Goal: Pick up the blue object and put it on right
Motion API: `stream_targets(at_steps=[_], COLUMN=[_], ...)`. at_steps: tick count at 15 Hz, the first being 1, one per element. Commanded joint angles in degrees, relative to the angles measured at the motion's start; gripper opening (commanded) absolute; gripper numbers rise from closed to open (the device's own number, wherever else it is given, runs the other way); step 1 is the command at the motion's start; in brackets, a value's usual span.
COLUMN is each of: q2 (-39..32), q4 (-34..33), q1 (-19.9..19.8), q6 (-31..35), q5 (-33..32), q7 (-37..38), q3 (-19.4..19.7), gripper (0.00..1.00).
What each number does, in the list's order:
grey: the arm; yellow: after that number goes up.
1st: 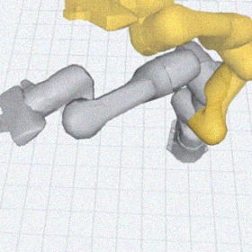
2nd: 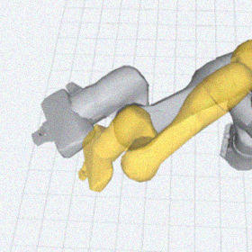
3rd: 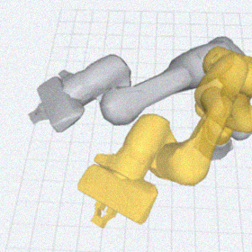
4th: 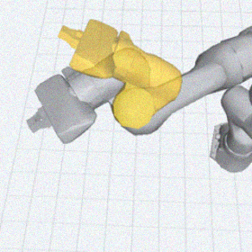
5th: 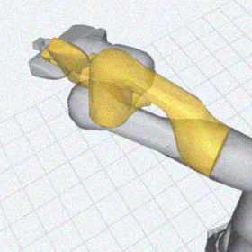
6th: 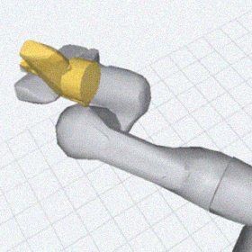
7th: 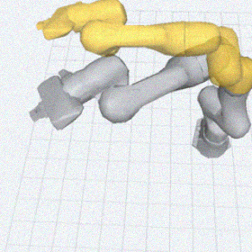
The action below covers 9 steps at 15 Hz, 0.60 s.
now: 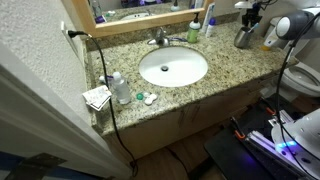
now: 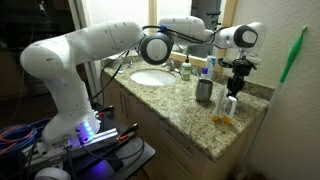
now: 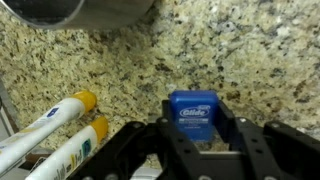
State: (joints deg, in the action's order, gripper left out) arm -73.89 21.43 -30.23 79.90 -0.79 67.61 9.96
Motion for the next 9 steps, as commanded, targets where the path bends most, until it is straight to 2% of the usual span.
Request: stream_targets(at_steps=[1, 5, 6, 7, 9], q2=[-0.2, 0.1, 0.1, 0.1, -0.1], q4=[-0.6, -0.4, -0.4, -0.5, -0.8], q1=[0.2, -0.3, -0.4, -0.4, -0.4], q6=[-2.0, -4.2, -4.6, -4.8, -4.4], q5=[0.1, 2.1, 2.6, 2.8, 3.2], q7=[1.2, 0.6, 0.8, 0.8, 1.4], q3=[0.3, -1.5, -1.9, -1.9, -2.0], gripper=[0.19, 0.19, 0.69, 0.71, 0.84])
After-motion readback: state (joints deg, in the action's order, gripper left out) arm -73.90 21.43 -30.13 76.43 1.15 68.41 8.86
